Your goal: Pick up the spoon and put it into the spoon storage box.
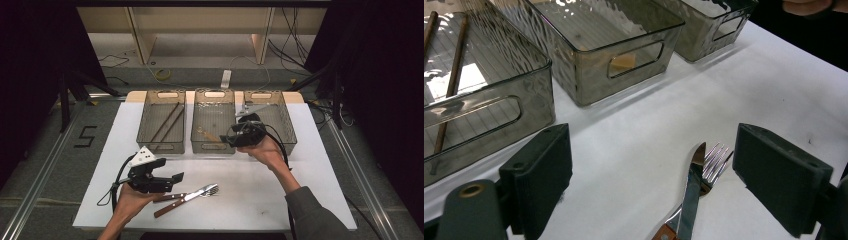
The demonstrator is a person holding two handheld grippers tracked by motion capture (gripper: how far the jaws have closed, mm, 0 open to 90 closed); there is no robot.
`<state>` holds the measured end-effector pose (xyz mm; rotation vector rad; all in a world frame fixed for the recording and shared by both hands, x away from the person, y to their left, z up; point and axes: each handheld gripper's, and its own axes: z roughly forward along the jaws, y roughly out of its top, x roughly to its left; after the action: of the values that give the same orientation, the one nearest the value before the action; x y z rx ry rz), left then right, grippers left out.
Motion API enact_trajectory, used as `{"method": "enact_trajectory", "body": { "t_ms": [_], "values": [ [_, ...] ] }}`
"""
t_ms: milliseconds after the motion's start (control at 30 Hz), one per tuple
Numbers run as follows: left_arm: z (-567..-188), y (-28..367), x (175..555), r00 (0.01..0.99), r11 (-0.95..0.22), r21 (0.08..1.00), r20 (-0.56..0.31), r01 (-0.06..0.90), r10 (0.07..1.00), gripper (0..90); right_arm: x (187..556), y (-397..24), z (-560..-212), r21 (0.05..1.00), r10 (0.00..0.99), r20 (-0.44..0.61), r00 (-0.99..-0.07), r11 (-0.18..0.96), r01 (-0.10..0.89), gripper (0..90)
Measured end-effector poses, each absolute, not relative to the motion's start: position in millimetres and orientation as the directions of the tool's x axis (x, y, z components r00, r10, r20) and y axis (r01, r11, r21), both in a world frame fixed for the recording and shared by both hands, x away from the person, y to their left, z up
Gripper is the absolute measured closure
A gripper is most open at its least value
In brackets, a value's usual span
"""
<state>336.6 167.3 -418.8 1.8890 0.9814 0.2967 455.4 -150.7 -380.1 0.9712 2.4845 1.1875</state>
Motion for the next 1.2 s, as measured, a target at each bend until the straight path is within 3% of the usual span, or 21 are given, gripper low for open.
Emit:
{"method": "enact_trajectory", "body": {
  "t_ms": [633, 1200],
  "values": [
    [-426.1, 157.7, 336.7, 0.674, -0.352, 0.759, -0.152, 0.548, 0.723, 15.6, 390.1, -200.7, -400.9, 0.796, 0.622, 0.118, -0.774, 0.406, 0.448, 33.2],
    [-432.9, 147.8, 335.3, 0.704, -0.476, 0.660, -0.114, 0.581, 0.701, 17.0, 363.9, -222.2, -415.1, 0.819, 0.626, 0.158, -0.763, 0.349, 0.456, 28.0]
  ]
}}
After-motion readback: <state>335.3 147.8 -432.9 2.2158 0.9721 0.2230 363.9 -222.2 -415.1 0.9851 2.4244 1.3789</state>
